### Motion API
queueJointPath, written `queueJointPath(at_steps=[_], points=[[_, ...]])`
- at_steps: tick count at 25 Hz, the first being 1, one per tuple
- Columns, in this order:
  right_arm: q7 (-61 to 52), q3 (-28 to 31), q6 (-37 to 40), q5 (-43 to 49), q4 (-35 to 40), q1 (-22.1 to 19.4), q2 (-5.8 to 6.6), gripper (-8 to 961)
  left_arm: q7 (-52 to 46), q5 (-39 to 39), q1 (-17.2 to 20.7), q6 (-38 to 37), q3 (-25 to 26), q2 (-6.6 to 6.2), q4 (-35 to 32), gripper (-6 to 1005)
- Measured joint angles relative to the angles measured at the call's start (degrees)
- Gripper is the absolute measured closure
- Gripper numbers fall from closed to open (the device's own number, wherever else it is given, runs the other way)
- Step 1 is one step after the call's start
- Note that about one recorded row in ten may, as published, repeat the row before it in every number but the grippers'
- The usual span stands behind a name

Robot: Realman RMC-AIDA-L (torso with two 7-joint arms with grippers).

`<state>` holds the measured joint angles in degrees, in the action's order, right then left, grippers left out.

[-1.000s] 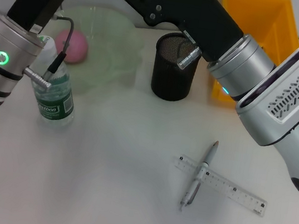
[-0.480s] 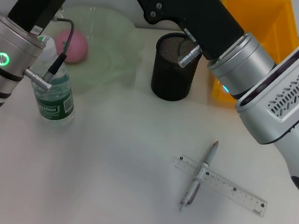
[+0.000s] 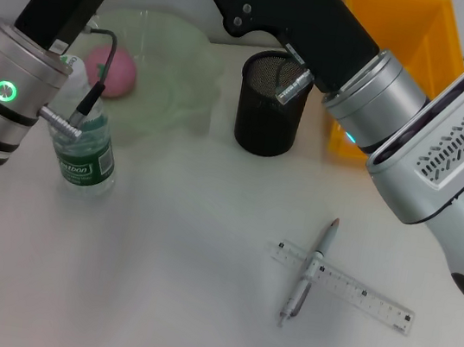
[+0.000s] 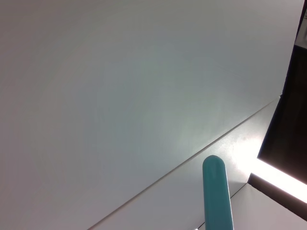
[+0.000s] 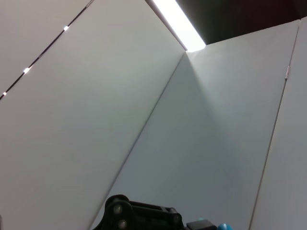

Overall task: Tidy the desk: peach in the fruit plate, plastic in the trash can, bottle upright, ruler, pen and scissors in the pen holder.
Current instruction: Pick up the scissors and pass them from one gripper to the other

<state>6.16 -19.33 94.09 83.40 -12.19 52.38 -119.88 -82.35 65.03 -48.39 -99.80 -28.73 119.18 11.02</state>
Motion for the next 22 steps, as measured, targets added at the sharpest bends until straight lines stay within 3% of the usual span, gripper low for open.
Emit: queueJointPath(at_steps=[22], points=[[0.0,0.0,0.0,-0.3,0.1,0.0,0.0,658,0.4,0.0,-0.2,0.1,0.1,0.0,0.3,757]])
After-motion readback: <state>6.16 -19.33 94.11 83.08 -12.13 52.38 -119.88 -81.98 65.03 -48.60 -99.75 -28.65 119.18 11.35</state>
